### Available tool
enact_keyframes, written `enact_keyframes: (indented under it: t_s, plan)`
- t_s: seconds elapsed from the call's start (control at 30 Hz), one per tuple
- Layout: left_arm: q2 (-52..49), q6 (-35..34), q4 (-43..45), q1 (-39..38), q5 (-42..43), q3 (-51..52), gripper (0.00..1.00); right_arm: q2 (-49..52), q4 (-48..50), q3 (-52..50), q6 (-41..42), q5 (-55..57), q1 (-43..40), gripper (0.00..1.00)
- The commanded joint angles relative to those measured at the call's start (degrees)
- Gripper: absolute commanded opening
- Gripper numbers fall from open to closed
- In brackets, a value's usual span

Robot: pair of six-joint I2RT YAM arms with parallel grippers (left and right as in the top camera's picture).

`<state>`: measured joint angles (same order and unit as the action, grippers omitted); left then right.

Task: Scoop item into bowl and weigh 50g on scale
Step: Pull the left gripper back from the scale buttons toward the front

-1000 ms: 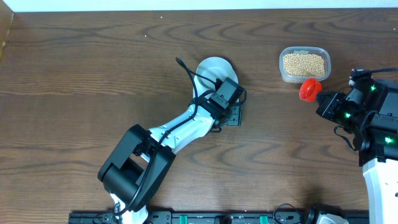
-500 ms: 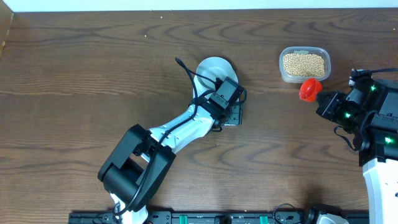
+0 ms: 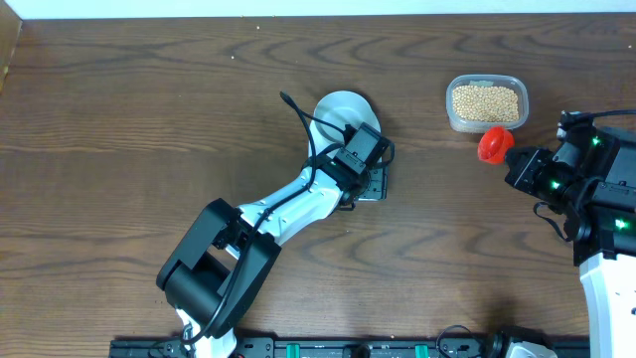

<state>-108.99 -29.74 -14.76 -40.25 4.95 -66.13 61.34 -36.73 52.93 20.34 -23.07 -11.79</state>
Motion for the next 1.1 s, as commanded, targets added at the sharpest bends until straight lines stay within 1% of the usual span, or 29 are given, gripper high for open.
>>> enact_keyframes:
  t_s: [0.0,0.37,0.4,0.47,0.5,0.63,0.7,0.8,0.93,1.07]
  plan:
    - [-5.7,0.1,-0.1,-0.3,1.4,2.1,0.65,-0.5,-0.2,1.4,-0.7,0.5,-0.3,0.01]
    - [-4.0,0.1,-0.2,-0.3,1.4,2.1,0.65,-0.5,-0.2,1.4,-0.7,0.5,-0.3,0.01]
    - [-3.1,0.7,-0.3,-0.3,1.5,2.1,0.65,-0.5,-0.2,1.4,-0.7,0.5,-0.3,0.01]
    - [-0.6,1.5,-0.6,-0.3,2.4,2.1,0.69,-0.5,-0.2,1.4,-0.7,0.4,-0.3,0.01]
    - [2.8,1.6,-1.0,-0.3,3.4,2.1,0.70,-0.5,-0.2,1.4,-0.7,0.4,-0.3,0.01]
    - [10.6,1.6,-1.4,-0.3,3.4,2.1,0.71,-0.5,-0.3,1.4,-0.7,0.4,-0.3,0.01]
    - [14.6,1.8,-1.8,-0.3,3.4,2.1,0.74,-0.5,-0.3,1.4,-0.7,0.5,-0.3,0.01]
    - [19.3,4.5,-2.8,-0.3,3.4,2.1,0.75,-0.5,-0.3,1.4,-1.2,0.5,-0.3,0.01]
    - [22.4,6.9,-5.4,-0.3,3.3,2.1,0.75,-0.5,-0.3,1.4,-1.8,0.5,-0.3,0.01]
    - [22.7,7.0,-9.7,-0.3,2.7,2.1,0.76,-0.5,-0.3,1.4,-2.1,0.5,-0.3,0.01]
